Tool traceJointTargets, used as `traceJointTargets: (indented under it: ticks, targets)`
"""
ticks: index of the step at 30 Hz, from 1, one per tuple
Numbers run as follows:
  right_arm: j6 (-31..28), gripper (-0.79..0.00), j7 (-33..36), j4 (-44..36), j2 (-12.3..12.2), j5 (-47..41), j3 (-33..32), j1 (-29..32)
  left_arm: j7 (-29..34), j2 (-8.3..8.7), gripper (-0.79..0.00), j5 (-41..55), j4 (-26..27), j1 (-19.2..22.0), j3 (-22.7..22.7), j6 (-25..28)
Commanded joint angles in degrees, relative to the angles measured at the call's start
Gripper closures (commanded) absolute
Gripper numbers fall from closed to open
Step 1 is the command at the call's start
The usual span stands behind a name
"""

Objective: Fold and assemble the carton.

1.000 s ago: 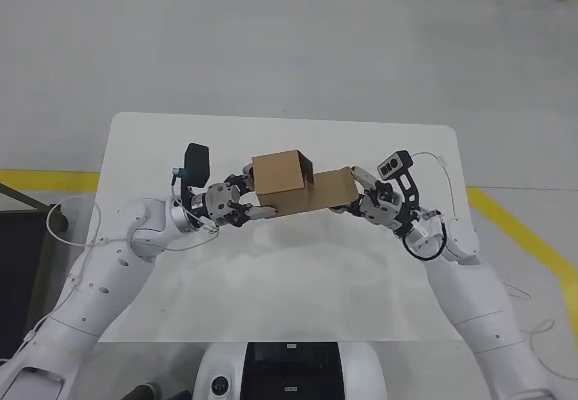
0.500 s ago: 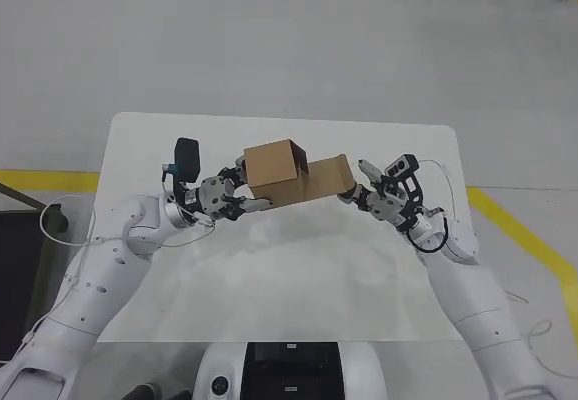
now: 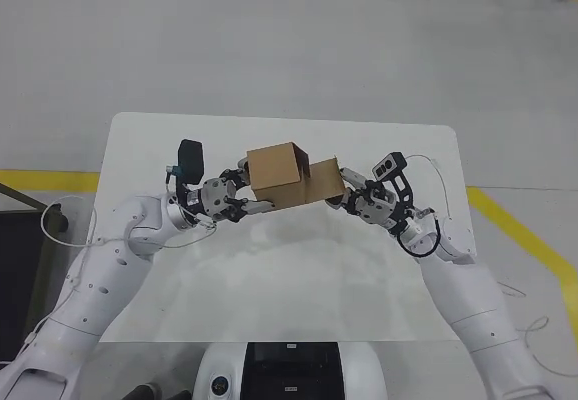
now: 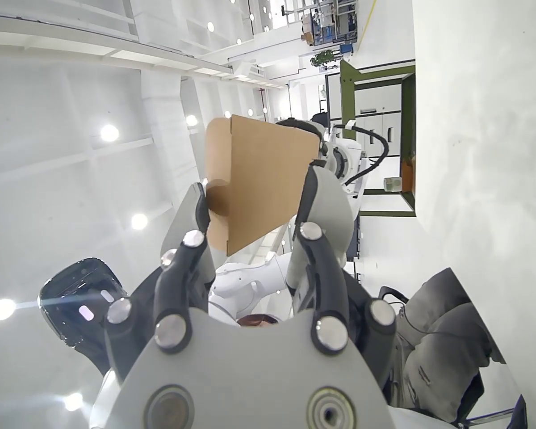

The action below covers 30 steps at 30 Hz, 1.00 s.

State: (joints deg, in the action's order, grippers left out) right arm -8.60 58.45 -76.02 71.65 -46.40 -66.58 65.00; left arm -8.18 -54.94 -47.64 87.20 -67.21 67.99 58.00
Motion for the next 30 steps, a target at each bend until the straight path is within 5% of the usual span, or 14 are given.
traceJointTargets:
  ticks: [1, 15, 25, 30]
  targets:
    - [0.1, -0.354, 0.02, -0.49, 0.0, 0.22, 0.05, 0.08, 0.11, -0.06, -0.268, -0.61, 0.16, -0.05, -0.02, 0.0]
    - [-0.11, -0.354, -1.59, -4.41, -0.36, 2.95, -1.32, 0.85, -2.4, -0.53, -0.268, -6.68, 0.37, -0.56, 0.72, -0.35]
    - [-0.71, -0.262, 0.2, -3.98, -0.04, -1.95, -1.43, 1.32, -3.08, -0.99, -0.268, -8.59, -0.09, -0.44, 0.46, -0.57]
    - [-0.6, -0.314, 0.21, -3.18, 0.24, -2.5, -0.76, 0.3, -3.49, -1.13, -0.268, -10.6, 0.08, -0.57, 0.58, -0.89]
